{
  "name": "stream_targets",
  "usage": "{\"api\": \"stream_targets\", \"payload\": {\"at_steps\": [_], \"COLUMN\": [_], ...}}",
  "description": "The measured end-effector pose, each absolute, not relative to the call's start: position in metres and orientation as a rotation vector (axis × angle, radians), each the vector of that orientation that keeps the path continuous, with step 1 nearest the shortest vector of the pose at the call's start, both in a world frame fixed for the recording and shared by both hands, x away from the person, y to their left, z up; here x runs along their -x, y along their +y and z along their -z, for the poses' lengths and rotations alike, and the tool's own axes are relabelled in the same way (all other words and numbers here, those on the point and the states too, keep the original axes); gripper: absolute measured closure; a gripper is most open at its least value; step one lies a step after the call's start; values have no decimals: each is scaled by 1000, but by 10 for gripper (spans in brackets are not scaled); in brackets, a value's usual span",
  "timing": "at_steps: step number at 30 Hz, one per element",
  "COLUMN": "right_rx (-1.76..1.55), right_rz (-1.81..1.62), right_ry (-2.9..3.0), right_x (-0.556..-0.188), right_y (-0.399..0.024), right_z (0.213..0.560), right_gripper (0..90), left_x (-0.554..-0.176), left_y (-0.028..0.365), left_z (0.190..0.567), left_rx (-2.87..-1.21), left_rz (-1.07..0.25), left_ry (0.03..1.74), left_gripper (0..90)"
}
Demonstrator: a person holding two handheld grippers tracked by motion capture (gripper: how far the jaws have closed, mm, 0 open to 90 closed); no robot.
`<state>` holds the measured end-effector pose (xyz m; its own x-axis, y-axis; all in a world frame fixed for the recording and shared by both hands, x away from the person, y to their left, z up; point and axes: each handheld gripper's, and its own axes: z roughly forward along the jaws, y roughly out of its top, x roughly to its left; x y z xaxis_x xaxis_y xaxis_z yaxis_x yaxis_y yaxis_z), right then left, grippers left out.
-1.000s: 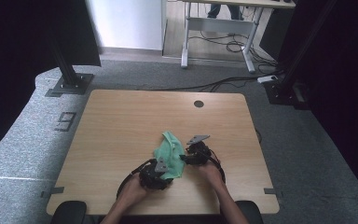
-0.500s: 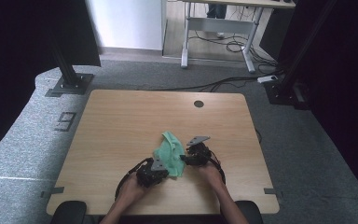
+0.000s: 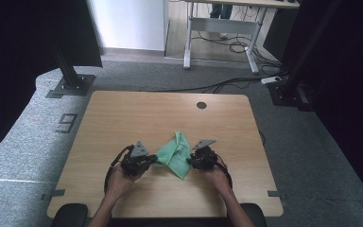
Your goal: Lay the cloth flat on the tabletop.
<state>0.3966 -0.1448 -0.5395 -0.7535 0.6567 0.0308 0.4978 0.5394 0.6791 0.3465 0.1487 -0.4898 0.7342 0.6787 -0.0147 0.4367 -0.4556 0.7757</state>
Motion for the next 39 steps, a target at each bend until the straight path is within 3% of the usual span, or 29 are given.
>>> {"api": "stream_targets", "payload": {"at_steps": [6, 20, 30, 39], "right_rx": [-965, -928, -968, -998], "right_rz": [-1014, -1026, -1047, -1061], "right_ry": [2578, 2670, 2607, 2528], "right_x": [-391, -361, -370, -404], "right_y": [-151, -165, -172, -170], "right_z": [538, 536, 522, 509], "right_gripper": [756, 760, 588, 540], "left_x": [-353, -374, -379, -367], "left_y": [165, 186, 188, 187], "left_z": [485, 492, 498, 488], "left_rx": [-2081, -2076, -2119, -2129], "left_rz": [-398, -388, -370, -333], "left_ry": [885, 972, 955, 867], "left_gripper": [854, 844, 515, 407]}}
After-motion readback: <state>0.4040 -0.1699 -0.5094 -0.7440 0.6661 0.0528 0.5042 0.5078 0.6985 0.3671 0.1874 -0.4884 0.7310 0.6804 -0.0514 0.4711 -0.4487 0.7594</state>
